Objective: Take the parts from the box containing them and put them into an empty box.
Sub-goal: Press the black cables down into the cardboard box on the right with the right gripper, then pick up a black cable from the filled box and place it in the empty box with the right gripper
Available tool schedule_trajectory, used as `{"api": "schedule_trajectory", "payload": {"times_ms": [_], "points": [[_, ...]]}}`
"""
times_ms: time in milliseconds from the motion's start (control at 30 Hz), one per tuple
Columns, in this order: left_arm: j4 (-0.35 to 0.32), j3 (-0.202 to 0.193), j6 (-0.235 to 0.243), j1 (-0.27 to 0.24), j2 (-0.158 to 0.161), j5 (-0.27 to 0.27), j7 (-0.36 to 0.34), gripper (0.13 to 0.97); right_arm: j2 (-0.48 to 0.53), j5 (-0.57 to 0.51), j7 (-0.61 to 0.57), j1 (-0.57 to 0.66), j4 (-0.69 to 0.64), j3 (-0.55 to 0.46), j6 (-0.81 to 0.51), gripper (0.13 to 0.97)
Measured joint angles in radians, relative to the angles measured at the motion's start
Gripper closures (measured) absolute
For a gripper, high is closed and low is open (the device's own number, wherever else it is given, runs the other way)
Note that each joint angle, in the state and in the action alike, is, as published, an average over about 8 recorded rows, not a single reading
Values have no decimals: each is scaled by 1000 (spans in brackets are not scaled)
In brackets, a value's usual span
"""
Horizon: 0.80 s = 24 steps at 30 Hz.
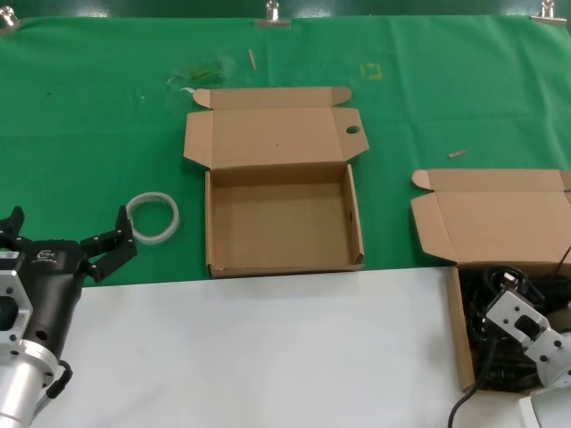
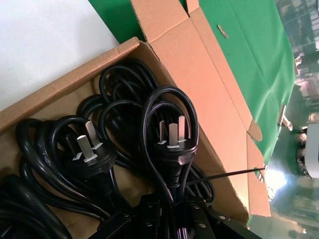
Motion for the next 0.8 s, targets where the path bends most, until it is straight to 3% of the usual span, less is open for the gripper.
{"api": "schedule_trajectory", "payload": {"times_ms": [433,800], "points": [[0,0,0,0,0,0,0,132,-8,0,-38,-18,143,-14,83,889],[0,0,0,0,0,0,0,132,-8,0,-25,-8,316,-129,186,891]]}}
